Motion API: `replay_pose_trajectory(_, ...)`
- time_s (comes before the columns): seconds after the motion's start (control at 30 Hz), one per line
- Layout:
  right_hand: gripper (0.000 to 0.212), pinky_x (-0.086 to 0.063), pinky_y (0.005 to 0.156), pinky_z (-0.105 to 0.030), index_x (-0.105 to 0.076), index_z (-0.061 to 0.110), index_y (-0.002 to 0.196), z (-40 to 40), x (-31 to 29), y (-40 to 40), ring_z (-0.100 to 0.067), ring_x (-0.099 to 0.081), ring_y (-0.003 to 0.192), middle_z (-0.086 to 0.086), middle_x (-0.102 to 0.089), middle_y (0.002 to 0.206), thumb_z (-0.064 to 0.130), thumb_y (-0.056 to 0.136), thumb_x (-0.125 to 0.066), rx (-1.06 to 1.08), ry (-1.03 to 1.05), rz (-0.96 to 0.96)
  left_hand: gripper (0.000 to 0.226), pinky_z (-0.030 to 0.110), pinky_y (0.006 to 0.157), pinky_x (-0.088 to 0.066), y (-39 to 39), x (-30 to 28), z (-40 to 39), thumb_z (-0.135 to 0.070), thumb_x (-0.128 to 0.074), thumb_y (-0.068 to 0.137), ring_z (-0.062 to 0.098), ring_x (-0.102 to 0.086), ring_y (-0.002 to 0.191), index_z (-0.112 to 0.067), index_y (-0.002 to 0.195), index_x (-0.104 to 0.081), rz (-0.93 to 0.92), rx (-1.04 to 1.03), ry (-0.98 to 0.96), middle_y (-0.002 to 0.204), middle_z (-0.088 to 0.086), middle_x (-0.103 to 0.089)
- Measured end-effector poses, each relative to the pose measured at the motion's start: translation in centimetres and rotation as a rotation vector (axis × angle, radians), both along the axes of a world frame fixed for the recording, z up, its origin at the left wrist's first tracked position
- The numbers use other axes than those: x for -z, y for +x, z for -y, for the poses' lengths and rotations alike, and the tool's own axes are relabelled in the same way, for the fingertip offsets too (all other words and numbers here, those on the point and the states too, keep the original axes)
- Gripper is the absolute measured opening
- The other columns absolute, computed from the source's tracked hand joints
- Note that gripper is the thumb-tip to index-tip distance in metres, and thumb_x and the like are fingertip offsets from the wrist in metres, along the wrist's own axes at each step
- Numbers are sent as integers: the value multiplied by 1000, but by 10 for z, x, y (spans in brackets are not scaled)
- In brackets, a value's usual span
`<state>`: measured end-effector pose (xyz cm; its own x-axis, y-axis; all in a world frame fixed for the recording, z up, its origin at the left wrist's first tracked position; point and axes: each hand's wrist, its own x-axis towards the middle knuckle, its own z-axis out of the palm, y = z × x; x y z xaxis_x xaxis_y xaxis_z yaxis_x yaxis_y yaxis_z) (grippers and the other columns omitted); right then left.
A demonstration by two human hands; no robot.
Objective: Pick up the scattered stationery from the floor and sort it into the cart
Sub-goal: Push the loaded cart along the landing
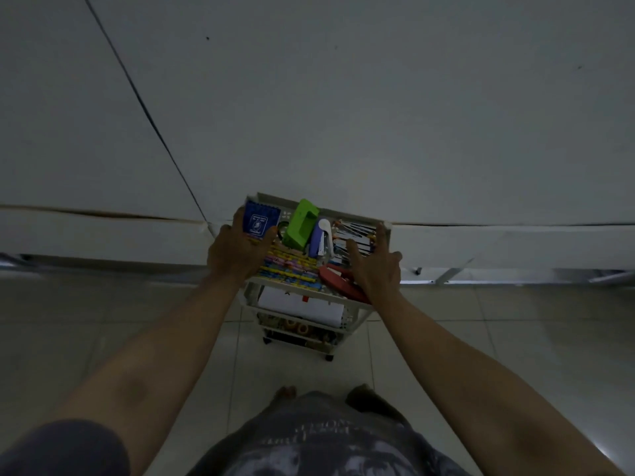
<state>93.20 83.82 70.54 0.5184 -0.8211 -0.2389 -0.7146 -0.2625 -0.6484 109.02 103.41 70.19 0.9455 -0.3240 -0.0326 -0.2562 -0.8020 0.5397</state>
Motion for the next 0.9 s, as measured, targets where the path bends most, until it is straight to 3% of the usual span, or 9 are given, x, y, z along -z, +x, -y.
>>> replay_pose_trajectory(0.27, 80, -44, 94, -45, -13, 42, 150, 23, 0, 48, -43, -51, 115, -19, -49, 134, 63, 83, -53, -205, -67, -24, 86, 42, 76, -52, -4, 5, -7, -77, -46, 78, 37, -58, 94, -27, 146, -29, 12, -210, -18, 111, 17, -52)
replay_pose_trajectory(0.57, 81, -45, 92, -43, -12, 43, 150, 36, 1, 54, -42, -54, 110, -24, -50, 121, 60, 84, -56, -121, -55, 31, 87, 40, 76, -48, 25, 1, 18, -77, -44, 79, 36, -57, 99, -27, 148, -24, 28, -116, 58, 118, 15, -49)
replay_pose_trajectory(0.77, 82, -44, 96, -48, -14, 37, 151, 42, 3, 64, -42, -49, 118, -18, -41, 143, 60, 84, -56, -115, -93, 54, 81, 36, 73, -43, 49, 0, 36, -71, -51, 80, 36, -58, 97, -32, 146, -27, 30, -79, 7, 111, 13, -51)
replay_pose_trajectory(0.9, 80, -45, 92, -47, -15, 39, 150, 50, -3, 81, -42, -51, 113, -20, -48, 127, 59, 84, -56, -153, -87, 12, 78, 39, 74, -45, 52, 4, 34, -67, -53, 82, 36, -58, 96, -28, 145, -31, 49, -146, -3, 109, 14, -53)
